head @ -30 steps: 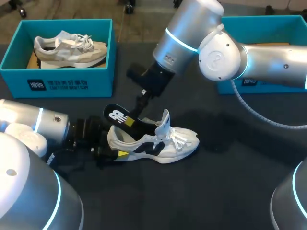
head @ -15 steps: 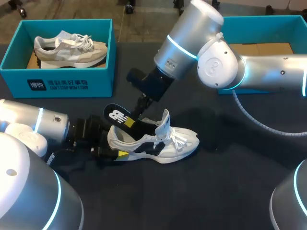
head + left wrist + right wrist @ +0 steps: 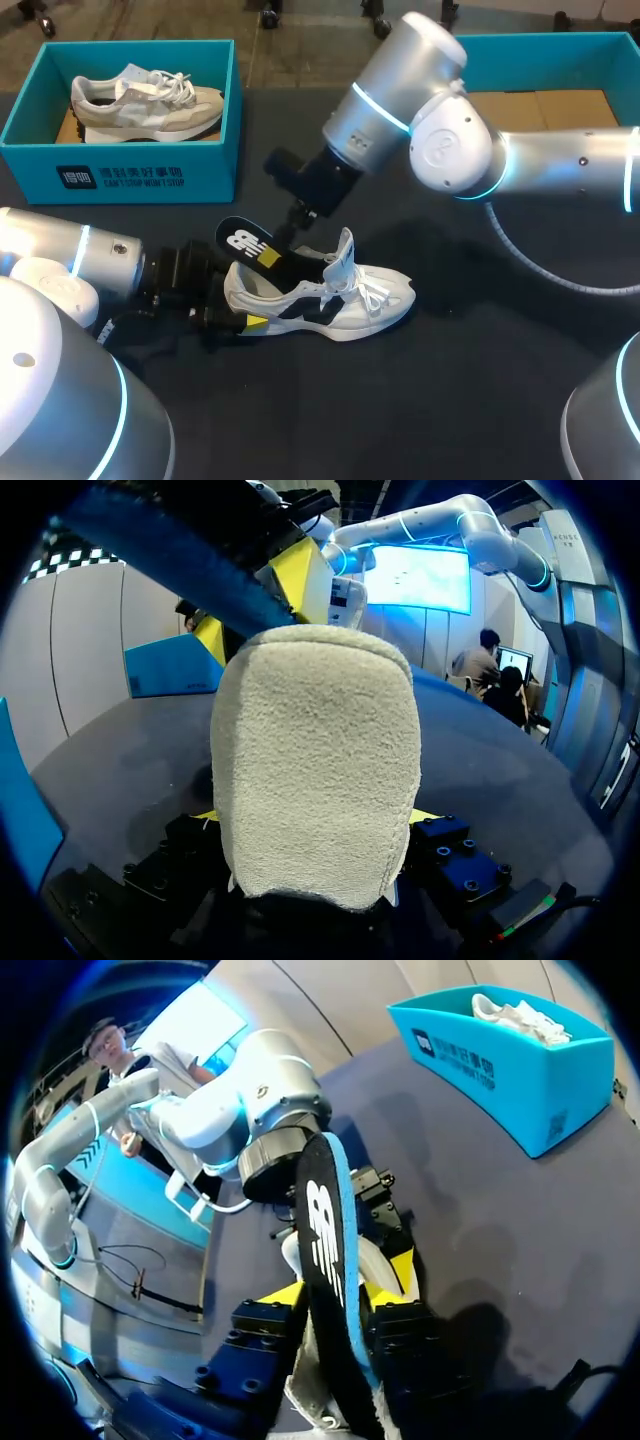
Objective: Take the shoe out of the shoebox, open the shoe tongue, remove and reinsert the insole, then place the shoe into the shoebox
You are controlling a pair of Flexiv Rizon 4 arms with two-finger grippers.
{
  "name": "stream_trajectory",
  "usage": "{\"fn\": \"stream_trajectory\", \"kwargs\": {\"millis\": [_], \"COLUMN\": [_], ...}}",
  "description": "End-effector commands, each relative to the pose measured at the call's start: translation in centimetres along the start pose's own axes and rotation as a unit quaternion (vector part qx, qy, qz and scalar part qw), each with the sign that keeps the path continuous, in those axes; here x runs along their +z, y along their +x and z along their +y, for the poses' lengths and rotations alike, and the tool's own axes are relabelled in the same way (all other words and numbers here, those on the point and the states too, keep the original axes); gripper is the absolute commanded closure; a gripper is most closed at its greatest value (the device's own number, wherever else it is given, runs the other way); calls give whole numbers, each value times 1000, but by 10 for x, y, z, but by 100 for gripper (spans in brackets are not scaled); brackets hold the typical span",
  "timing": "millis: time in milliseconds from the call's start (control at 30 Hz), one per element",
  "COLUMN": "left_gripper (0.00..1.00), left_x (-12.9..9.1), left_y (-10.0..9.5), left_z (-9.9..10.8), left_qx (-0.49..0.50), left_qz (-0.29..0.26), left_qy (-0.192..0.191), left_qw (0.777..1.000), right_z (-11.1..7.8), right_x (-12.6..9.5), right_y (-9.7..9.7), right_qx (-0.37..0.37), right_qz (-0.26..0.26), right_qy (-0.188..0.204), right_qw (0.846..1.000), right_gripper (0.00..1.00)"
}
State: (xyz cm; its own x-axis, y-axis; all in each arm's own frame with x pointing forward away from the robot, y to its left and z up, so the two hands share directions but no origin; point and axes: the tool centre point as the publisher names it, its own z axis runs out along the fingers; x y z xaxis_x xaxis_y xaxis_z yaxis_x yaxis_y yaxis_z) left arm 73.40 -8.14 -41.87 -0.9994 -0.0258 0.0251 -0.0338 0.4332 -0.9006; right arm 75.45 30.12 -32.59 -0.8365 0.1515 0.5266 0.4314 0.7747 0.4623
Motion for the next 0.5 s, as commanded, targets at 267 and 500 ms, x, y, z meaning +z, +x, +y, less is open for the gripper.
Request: {"fn": "stream_trajectory", "kwargs": {"millis": [267,500], "left_gripper": [100,100], "left_x": [2,2], "left_y": [0,0], "left_z": [2,2], "left_qx": [0,0], "left_qz": [-1,-1], "left_qy": [0,0], "left_qw": [1000,1000], "right_z": [19,32], "right_x": [1,-13], "right_y": [-2,-1], "right_qx": [-22,-40], "right_qz": [-6,-37], "right_qy": [7,5], "right_qw": [1000,999], "right_gripper": [100,100]}}
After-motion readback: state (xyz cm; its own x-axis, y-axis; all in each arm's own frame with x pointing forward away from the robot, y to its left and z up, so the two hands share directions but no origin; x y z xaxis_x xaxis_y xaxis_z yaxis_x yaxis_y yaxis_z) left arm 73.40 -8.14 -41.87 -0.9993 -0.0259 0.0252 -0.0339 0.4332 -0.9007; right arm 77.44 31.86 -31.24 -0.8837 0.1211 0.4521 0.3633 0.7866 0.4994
